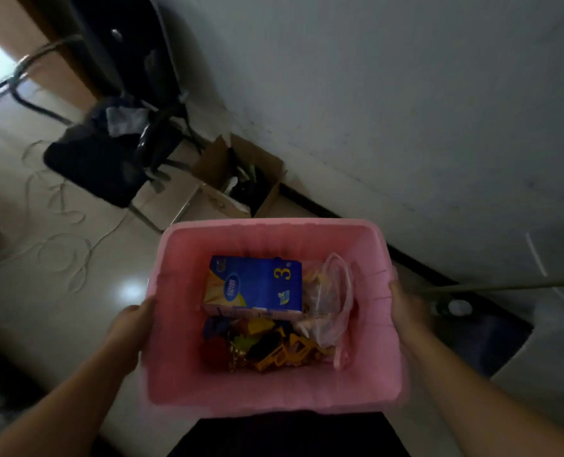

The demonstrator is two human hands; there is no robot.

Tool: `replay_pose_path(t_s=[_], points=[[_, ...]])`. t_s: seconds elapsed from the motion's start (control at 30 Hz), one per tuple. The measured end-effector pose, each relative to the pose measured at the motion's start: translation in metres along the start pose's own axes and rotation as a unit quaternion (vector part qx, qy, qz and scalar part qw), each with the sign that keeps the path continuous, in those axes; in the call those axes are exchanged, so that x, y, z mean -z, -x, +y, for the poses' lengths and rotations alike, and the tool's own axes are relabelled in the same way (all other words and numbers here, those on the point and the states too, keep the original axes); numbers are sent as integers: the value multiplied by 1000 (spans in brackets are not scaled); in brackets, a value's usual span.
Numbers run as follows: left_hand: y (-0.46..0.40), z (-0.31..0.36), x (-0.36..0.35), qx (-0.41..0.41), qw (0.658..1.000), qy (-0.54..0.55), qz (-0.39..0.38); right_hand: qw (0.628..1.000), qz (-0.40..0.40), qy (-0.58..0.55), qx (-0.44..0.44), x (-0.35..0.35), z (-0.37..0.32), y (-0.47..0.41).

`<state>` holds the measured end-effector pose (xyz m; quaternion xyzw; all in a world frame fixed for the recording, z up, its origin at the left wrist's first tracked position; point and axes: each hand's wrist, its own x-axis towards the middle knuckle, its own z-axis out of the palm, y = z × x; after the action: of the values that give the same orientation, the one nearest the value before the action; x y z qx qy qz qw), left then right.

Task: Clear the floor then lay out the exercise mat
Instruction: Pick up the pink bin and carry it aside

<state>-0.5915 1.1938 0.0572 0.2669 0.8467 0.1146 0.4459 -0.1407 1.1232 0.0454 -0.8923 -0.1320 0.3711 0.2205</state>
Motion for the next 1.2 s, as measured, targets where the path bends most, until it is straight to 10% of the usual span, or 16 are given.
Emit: replay_pose_path(t_s=[0.53,1.2], points=[[-136,211,-218,-103,971,-196,-87,975,121,-29,-185,-6,35,-161],[-367,199,-499,-78,979,-158,-99,958,189,-80,-202,-195,139,-420]])
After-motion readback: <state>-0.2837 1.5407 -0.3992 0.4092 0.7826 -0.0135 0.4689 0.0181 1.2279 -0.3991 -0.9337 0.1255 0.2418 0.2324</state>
